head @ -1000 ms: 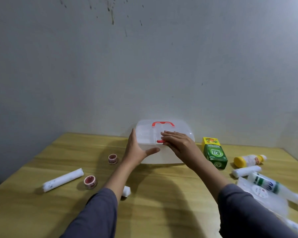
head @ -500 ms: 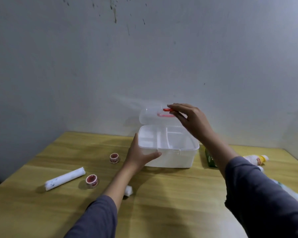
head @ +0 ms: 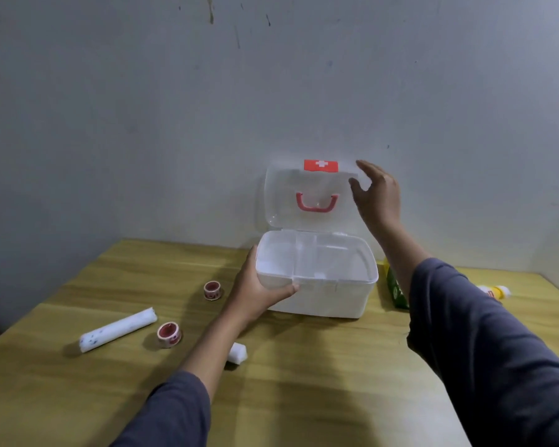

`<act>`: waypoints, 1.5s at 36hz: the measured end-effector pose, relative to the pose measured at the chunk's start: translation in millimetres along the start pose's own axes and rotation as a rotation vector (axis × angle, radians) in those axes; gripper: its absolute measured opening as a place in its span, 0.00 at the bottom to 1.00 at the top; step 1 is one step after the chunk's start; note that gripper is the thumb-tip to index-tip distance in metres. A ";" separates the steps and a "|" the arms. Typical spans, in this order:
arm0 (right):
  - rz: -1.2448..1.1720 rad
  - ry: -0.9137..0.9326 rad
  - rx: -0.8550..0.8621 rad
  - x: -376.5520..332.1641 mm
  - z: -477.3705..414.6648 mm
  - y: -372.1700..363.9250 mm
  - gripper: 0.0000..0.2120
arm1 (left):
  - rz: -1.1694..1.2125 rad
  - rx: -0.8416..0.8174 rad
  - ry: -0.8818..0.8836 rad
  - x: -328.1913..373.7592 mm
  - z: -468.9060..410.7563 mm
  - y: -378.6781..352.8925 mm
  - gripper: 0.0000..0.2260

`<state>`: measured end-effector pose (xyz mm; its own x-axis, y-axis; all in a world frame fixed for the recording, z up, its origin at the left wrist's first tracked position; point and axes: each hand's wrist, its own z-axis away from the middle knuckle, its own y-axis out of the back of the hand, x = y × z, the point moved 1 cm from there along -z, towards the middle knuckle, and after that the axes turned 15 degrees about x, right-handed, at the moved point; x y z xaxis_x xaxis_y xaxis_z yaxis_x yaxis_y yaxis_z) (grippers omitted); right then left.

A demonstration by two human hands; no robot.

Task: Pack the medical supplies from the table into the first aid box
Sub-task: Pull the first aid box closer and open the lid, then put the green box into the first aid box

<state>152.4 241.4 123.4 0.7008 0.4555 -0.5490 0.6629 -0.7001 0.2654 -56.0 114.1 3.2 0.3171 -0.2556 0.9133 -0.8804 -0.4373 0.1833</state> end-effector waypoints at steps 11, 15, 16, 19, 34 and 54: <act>-0.207 -0.321 0.012 30.1 38.1 -0.2 0.26 | -0.026 0.037 0.009 -4.3 16.9 8.2 0.44; -0.214 -0.366 -0.020 38.4 49.9 4.4 0.30 | -0.030 0.038 0.009 -2.6 22.2 12.1 0.44; -0.231 -0.382 -0.040 40.3 53.0 5.2 0.31 | -0.036 0.035 0.014 -2.6 22.9 12.8 0.45; -0.278 -0.446 -0.108 46.4 61.6 5.5 0.35 | -0.062 0.025 0.023 -0.4 23.1 13.3 0.50; -0.278 -0.437 -0.213 42.4 61.8 11.8 0.34 | 0.014 0.058 0.068 2.4 25.5 7.0 0.49; 0.349 -0.534 -0.316 94.1 129.8 79.7 0.36 | 0.071 0.057 0.039 8.0 27.2 -1.5 0.41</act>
<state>237.0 157.0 -9.9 0.7144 -0.1547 -0.6824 0.5250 -0.5262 0.6689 -42.6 89.3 0.4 0.2400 -0.2543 0.9369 -0.8781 -0.4684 0.0978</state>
